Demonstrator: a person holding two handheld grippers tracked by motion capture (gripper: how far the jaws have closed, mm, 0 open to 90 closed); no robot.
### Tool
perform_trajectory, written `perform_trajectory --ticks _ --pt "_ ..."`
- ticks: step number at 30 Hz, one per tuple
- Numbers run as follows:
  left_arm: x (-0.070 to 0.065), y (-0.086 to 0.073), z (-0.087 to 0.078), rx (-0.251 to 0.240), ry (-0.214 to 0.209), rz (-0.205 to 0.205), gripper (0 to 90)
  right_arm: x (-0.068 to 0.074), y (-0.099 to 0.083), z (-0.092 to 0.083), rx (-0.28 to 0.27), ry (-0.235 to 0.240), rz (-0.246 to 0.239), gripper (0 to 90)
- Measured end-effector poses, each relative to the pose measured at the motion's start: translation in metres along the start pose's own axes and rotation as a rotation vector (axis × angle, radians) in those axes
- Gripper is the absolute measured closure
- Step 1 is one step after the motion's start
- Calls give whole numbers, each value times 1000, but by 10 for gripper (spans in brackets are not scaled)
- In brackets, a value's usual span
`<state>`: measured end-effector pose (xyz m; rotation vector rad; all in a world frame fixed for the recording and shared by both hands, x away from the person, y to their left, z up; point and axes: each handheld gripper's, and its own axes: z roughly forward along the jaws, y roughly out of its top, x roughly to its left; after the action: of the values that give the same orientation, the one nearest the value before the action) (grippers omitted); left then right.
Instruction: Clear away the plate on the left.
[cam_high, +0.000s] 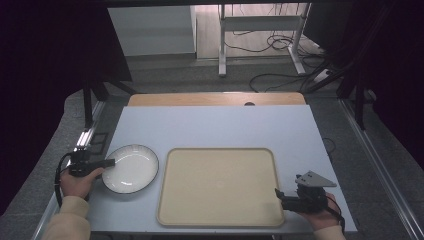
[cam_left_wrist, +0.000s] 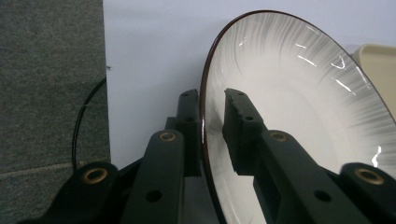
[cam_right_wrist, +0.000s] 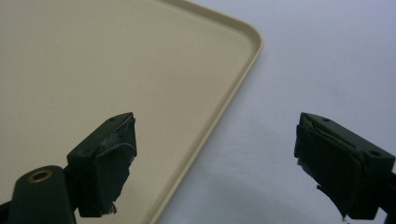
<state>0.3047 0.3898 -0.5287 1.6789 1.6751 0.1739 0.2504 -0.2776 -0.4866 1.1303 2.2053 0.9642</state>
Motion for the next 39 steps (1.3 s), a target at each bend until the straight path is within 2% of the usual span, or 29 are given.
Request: perform_trajectory --ticks 4,8,18,26,31,39 --pt "-1 1 -6 -29 -28 -15 812 -1 0 0 -1 -2 2 133" --pt "-3 2 -9 -48 -37 -10 827 -1 0 0 -2 -3 -2 133" --pt "-11 2 -14 -83 -21 11 837 -1 0 -2 -7 -7 2 133" --pt "-11 1 -14 -105 -41 -8 839 -1 0 -2 -8 -10 5 133" --pt "-12 2 -15 -113 -41 5 839 -1 0 -2 -7 -9 6 133" --pt "-13 3 -20 -150 -62 -1 830 -2 0 -3 -9 -8 8 133"
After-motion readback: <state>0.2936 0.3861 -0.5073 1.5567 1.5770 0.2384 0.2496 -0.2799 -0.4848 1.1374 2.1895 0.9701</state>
